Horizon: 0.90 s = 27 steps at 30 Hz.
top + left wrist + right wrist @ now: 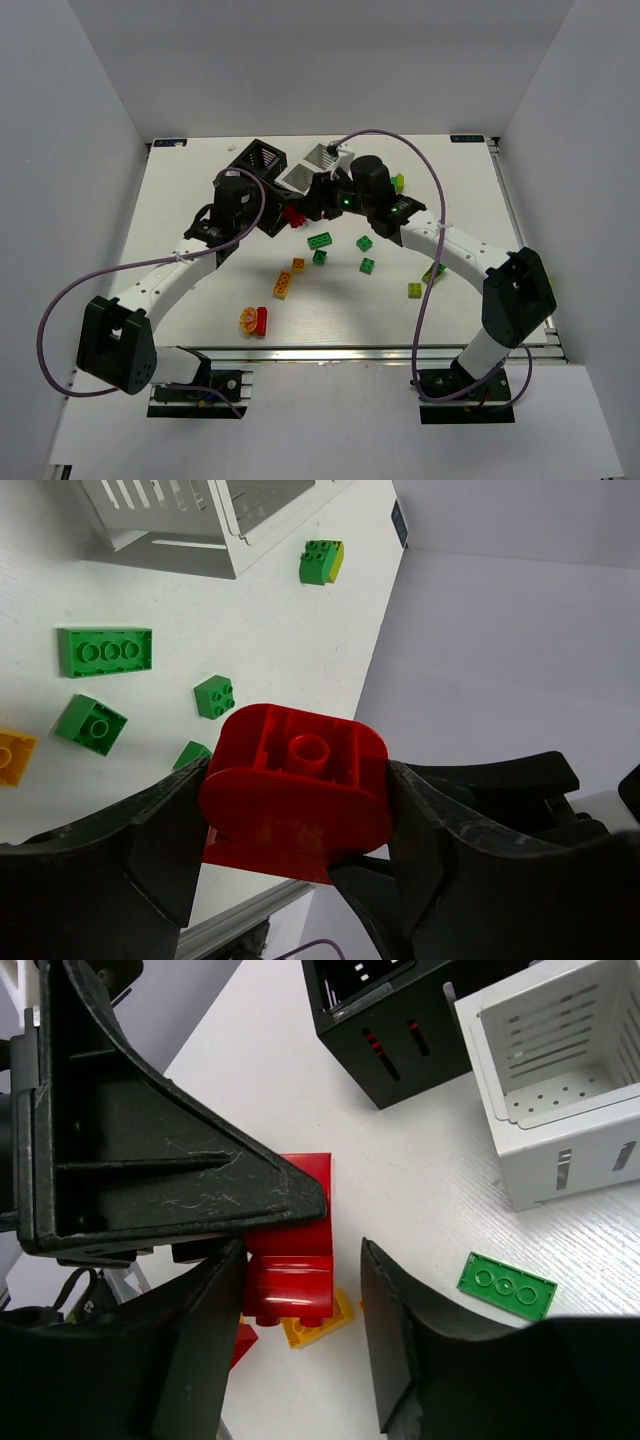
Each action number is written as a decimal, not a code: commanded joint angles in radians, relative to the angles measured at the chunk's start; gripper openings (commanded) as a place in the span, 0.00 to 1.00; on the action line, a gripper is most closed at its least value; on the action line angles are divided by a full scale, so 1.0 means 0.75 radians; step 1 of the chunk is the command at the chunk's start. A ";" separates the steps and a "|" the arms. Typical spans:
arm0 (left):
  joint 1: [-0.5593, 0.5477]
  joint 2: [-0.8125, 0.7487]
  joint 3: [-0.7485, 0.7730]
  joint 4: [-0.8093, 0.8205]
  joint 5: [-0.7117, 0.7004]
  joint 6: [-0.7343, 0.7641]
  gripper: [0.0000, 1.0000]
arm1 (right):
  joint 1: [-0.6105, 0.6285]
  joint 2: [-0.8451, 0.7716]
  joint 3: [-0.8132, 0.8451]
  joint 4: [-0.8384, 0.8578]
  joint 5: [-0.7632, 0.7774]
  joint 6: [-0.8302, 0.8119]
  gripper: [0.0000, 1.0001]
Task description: Sort the legos into containers by color
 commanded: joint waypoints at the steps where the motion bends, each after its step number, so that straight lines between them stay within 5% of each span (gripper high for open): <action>1: -0.007 -0.051 -0.016 0.055 -0.004 -0.016 0.00 | 0.006 -0.006 -0.020 0.086 0.039 -0.046 0.53; 12: -0.007 -0.039 -0.022 0.096 0.000 -0.034 0.00 | 0.006 0.005 -0.034 0.072 -0.004 -0.058 0.69; 24: -0.007 -0.039 -0.043 0.141 0.004 -0.047 0.00 | 0.008 0.007 -0.061 0.090 -0.035 -0.077 0.58; 27: -0.007 -0.041 -0.045 0.151 0.008 -0.049 0.00 | 0.006 0.007 -0.063 0.106 -0.063 -0.095 0.47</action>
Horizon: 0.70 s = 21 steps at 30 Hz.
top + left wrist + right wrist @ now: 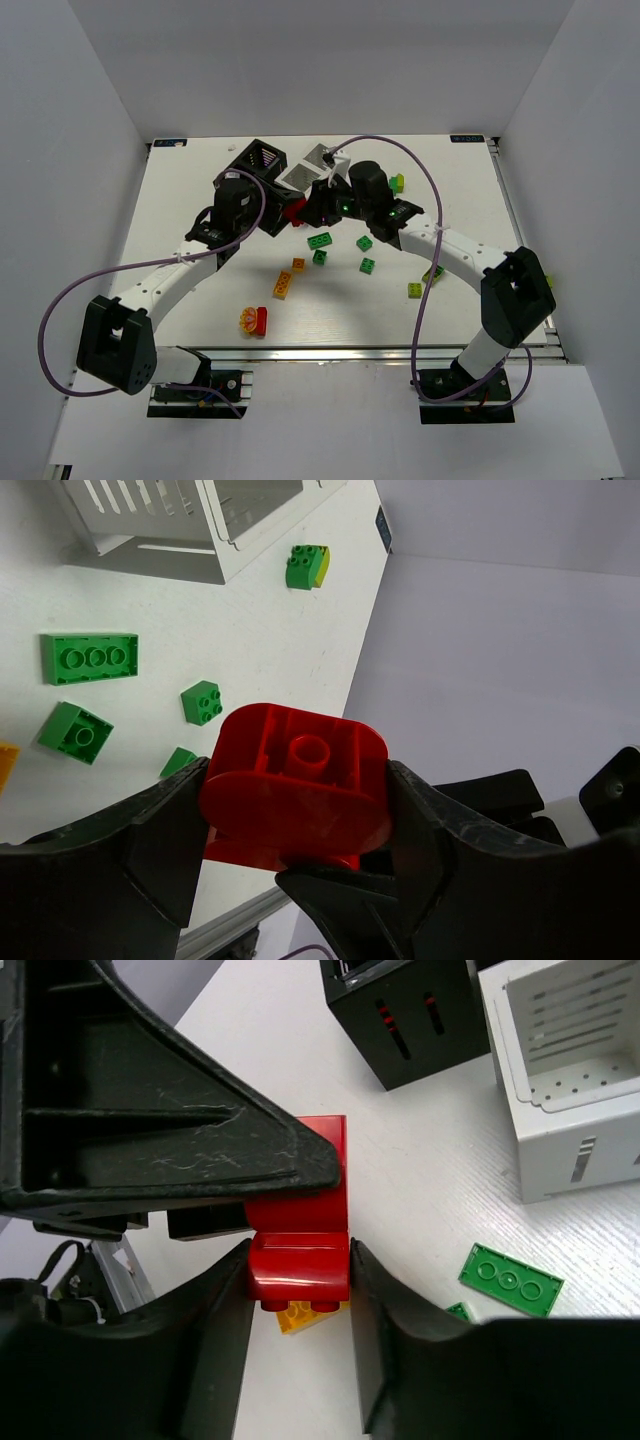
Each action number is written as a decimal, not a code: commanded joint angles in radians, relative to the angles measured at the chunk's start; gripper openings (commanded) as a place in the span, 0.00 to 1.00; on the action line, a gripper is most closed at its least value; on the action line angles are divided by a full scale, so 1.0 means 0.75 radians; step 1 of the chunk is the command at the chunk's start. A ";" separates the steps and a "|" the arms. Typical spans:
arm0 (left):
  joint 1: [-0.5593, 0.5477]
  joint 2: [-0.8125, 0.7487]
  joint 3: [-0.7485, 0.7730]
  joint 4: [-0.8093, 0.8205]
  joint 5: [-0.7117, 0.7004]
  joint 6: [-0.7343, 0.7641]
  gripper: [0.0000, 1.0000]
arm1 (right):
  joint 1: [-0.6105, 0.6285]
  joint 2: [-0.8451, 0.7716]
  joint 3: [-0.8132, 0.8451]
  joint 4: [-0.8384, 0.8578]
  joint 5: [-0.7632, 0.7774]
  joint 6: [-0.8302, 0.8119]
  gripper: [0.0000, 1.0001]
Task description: Sort the legos into containers by color
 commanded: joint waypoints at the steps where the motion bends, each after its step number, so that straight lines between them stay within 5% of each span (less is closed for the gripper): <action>1: -0.007 -0.040 -0.006 0.064 0.006 -0.005 0.00 | 0.001 0.003 -0.007 0.073 -0.036 -0.042 0.41; 7: 0.011 -0.067 0.014 0.017 -0.051 0.083 0.00 | 0.003 -0.026 -0.033 0.104 -0.150 -0.126 0.00; 21: 0.248 0.020 0.263 -0.193 -0.145 0.489 0.00 | -0.015 -0.292 -0.338 0.149 -0.202 -0.375 0.00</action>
